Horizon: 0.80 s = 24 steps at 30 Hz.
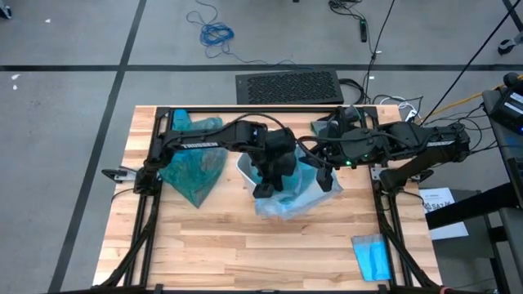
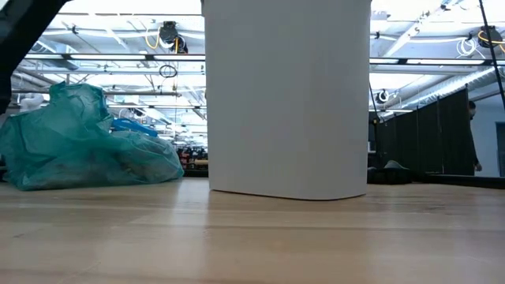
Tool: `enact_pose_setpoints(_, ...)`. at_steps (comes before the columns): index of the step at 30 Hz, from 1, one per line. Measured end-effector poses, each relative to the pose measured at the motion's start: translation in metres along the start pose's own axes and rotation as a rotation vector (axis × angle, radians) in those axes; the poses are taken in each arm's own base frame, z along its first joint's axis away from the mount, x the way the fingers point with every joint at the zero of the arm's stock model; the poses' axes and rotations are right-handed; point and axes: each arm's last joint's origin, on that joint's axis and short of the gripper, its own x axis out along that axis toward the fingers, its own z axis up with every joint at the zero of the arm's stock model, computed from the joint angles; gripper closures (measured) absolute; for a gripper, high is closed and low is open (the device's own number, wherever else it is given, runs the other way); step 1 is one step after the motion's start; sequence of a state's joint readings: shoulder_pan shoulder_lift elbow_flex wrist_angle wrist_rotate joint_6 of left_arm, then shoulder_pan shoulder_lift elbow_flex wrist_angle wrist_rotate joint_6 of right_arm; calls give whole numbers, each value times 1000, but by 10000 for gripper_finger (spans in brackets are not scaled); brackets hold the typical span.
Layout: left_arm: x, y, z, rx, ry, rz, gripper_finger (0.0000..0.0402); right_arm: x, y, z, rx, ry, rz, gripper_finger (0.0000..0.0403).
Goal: Place trash/remove bag and relplace
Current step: Insert the new blue trash bag into the trash bin
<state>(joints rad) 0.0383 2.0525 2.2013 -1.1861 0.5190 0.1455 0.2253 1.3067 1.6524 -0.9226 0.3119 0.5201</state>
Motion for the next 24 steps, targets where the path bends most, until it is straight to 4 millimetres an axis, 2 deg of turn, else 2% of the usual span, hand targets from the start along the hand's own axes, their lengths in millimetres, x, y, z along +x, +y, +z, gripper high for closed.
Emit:
enact_pose_setpoints(11, 20, 16, -1, -13, 31, 9, 401, 0, 0, -1, -8, 9, 0, 403)
enact_pose_setpoints(15, 18, 11, 7, 22, -43, 3, 401, 0, 0, -1, -7, 12, -2, 403)
enact_pose_setpoints(21, -21, -14, 5, 16, -80, 7, 401, 0, -1, -1, -6, 13, -2, 403)
enact_pose_setpoints(24, -41, -25, 3, 24, -101, 65, 401, 0, 0, -1, -10, 12, -2, 403)
